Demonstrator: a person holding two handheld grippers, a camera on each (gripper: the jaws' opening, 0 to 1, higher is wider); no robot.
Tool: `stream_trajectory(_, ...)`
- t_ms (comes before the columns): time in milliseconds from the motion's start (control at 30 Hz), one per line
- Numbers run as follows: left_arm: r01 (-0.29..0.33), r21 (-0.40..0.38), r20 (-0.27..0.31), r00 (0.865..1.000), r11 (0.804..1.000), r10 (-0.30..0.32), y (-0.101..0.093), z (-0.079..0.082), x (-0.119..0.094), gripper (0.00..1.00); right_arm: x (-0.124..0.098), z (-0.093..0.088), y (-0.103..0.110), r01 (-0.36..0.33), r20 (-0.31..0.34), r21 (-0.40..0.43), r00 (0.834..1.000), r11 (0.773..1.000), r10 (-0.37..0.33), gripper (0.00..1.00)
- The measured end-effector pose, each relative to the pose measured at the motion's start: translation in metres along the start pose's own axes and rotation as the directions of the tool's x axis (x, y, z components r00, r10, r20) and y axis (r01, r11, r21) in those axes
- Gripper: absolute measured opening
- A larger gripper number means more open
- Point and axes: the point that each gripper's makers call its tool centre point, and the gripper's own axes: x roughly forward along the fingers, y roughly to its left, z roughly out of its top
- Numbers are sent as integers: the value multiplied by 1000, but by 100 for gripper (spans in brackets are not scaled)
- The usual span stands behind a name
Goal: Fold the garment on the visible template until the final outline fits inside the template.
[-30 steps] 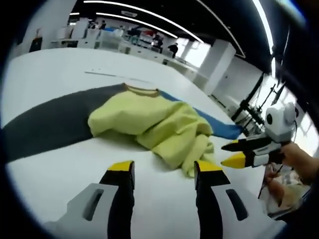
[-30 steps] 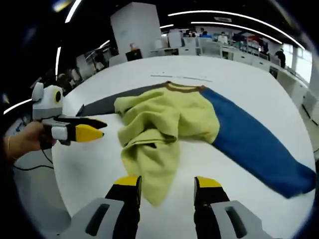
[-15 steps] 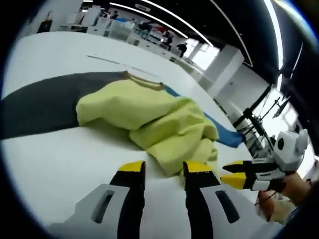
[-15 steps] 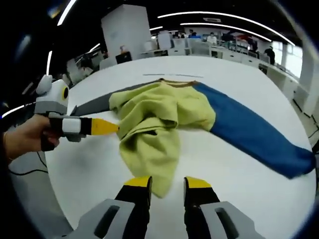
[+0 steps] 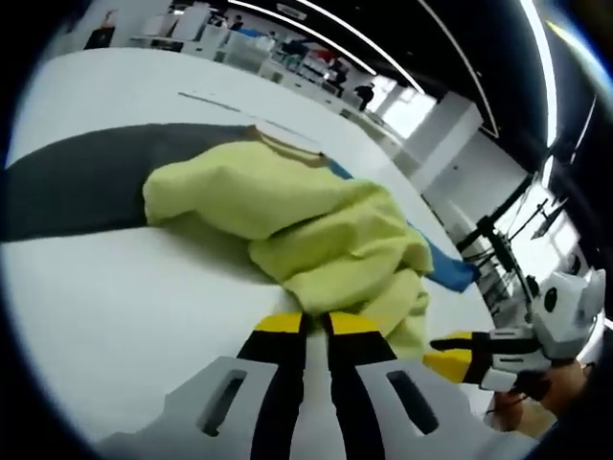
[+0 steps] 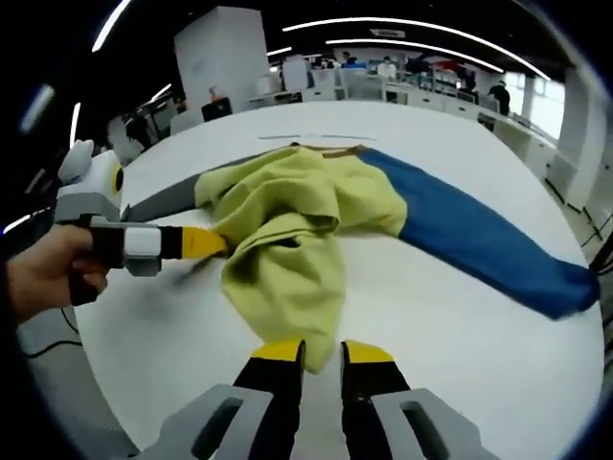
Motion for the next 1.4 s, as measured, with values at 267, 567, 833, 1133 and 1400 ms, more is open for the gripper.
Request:
stream_trajectory(267, 25, 13, 35, 999, 1000, -26, -5, 9, -5, 2, 2, 2, -1, 19, 14, 7, 1000, 1000, -19, 3)
stream_trajectory(567, 51, 28, 46, 998, 998, -52, -10, 16, -16, 0, 3, 3, 1, -5, 14, 14, 1000, 1000, 5, 0)
stream_trajectory(833, 106, 85, 28, 994, 991, -109, -14, 21, -44, 0, -15, 15, -4, -45, 65, 56, 997, 997, 41, 0)
stream_trajectory(1133, 148, 115, 32, 988, 982, -152, -13, 26, -82, 0, -38, 21, -6, -76, 77, 15, 994, 997, 75, 0)
stream_trajectory(1400, 165, 105, 61, 983, 981, -172, -10, 30, -114, 0, -58, 24, -10, -74, 95, 0, 993, 997, 74, 0)
